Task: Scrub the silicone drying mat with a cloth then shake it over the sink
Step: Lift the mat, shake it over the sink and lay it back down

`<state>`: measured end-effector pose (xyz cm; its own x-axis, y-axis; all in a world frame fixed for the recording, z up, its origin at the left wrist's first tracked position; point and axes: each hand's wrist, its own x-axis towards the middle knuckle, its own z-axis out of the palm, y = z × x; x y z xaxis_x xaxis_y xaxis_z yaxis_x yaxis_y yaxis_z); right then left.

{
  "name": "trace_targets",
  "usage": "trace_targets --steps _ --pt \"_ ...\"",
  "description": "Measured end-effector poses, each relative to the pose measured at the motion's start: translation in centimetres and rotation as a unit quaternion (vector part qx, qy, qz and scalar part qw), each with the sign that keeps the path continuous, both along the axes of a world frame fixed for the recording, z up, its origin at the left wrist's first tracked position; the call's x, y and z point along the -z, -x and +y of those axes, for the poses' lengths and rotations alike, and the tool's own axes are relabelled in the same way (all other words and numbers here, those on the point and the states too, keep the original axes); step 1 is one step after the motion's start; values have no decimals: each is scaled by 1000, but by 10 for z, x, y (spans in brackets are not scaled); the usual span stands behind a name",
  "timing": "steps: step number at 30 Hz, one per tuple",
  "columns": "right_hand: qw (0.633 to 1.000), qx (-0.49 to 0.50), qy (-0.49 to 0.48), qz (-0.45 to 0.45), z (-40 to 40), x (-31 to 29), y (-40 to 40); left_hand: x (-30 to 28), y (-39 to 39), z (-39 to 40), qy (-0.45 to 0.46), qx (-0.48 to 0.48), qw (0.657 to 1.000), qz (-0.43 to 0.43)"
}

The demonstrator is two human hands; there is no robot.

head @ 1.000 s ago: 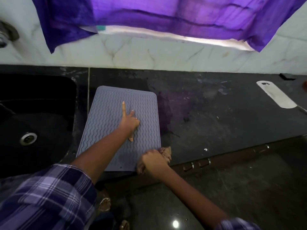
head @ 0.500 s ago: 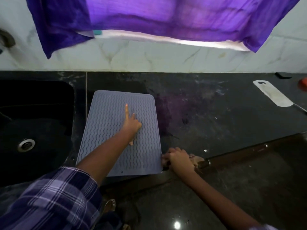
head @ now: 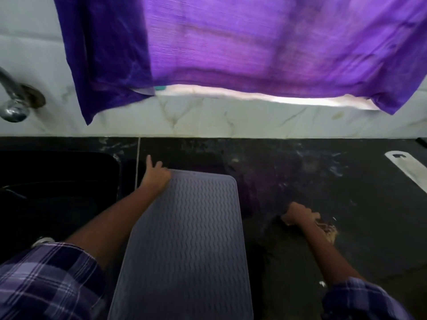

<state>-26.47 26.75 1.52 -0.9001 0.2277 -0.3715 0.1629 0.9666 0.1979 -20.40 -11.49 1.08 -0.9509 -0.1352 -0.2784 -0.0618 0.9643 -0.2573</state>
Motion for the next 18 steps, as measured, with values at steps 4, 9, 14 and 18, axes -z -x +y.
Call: trace_targets --steps 4,9,14,18 --pt "970 -126 131 160 -89 9 26 14 21 -37 -84 -73 993 -26" --pt "962 -189 177 92 -173 40 40 22 30 -34 -79 -74 994 -14" --pt "960 -208 118 147 -173 29 47 5 21 -31 -62 -88 994 0" --pt "935 -273 112 194 -170 -5 21 -29 -8 -25 -24 -79 993 81"
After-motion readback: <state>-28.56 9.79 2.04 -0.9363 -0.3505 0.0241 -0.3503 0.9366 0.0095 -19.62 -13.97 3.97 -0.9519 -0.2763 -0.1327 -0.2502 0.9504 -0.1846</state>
